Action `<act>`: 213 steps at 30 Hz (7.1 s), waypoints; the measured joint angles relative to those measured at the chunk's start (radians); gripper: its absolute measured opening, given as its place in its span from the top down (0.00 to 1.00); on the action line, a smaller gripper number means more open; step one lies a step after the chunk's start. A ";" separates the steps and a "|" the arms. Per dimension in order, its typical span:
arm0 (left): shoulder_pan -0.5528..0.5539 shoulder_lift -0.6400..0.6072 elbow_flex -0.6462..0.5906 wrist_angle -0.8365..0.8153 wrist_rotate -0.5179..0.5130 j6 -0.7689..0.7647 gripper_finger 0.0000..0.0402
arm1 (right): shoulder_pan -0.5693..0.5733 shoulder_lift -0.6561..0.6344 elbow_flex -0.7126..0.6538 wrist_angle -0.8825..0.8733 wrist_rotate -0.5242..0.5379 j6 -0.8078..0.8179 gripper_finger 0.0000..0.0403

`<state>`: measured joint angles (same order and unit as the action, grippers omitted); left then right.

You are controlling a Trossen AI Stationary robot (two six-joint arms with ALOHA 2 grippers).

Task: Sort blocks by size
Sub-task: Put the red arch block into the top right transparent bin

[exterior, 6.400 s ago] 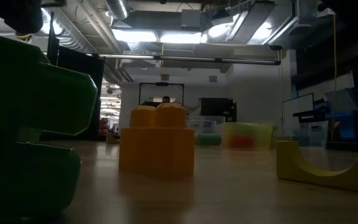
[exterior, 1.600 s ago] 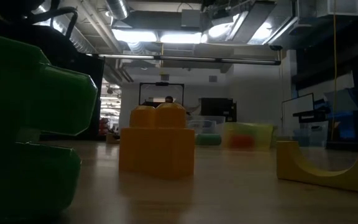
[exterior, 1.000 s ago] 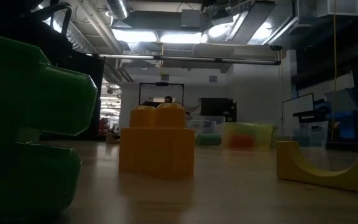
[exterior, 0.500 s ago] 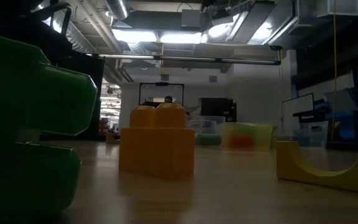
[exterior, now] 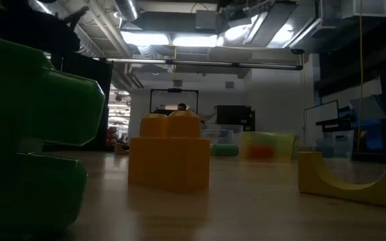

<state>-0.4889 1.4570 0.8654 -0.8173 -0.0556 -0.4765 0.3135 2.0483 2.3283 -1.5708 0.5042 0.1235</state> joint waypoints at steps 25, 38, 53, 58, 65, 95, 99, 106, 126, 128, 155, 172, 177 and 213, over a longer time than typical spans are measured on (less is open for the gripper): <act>0.000 0.000 0.009 -0.057 -0.011 -0.410 0.65 | 0.001 -0.239 0.000 0.000 -0.079 0.026 0.49; 0.002 0.000 0.009 -0.057 -0.015 -0.445 0.65 | 0.001 -0.660 -0.609 0.112 0.100 0.319 0.49; 0.039 0.093 0.009 -0.057 0.027 -0.428 0.65 | 0.000 -0.913 -1.319 0.768 -0.140 0.343 0.49; 0.039 0.142 0.009 -0.057 0.051 -0.411 0.65 | 0.000 -0.911 -1.374 0.842 -0.142 0.343 0.49; 0.039 0.161 0.010 -0.055 0.070 -0.358 0.76 | 0.000 -0.911 -1.384 0.845 -0.140 0.342 0.49; 0.357 0.024 0.070 0.199 0.068 -0.095 0.96 | 0.000 -0.912 -1.474 0.864 0.081 0.295 0.49; 0.461 0.024 0.070 0.448 0.067 -0.007 0.96 | 0.000 -0.912 -1.544 1.000 0.250 0.296 0.49; 0.620 0.022 0.071 0.774 0.068 -0.055 0.95 | 0.000 -0.903 -1.585 1.246 0.279 0.101 0.49; 0.678 0.022 0.071 0.997 0.035 -0.205 0.95 | -0.108 -0.670 -1.584 1.979 0.158 -0.689 0.49; 0.671 0.022 0.071 0.990 0.021 -0.205 0.94 | -0.126 -0.669 -1.584 1.979 0.117 -0.690 0.49; 0.652 0.022 0.071 0.979 0.022 -0.195 0.93 | -0.151 -0.669 -1.584 2.038 0.052 -0.786 0.49; 0.614 0.023 0.071 0.987 0.018 -0.196 0.93 | -0.151 -0.669 -1.583 2.004 0.009 -0.783 0.49; 0.610 0.023 0.071 0.986 0.018 -0.177 0.93 | -0.151 -0.669 -1.583 2.004 -0.052 -0.783 0.53; 0.762 0.023 0.071 0.870 0.019 0.113 0.54 | -0.530 -0.670 -1.583 1.604 0.283 -0.589 0.65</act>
<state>0.2729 1.4803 0.9360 0.0529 -0.0368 -0.3637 -0.2161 1.3781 0.7456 0.0336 0.7873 -0.4656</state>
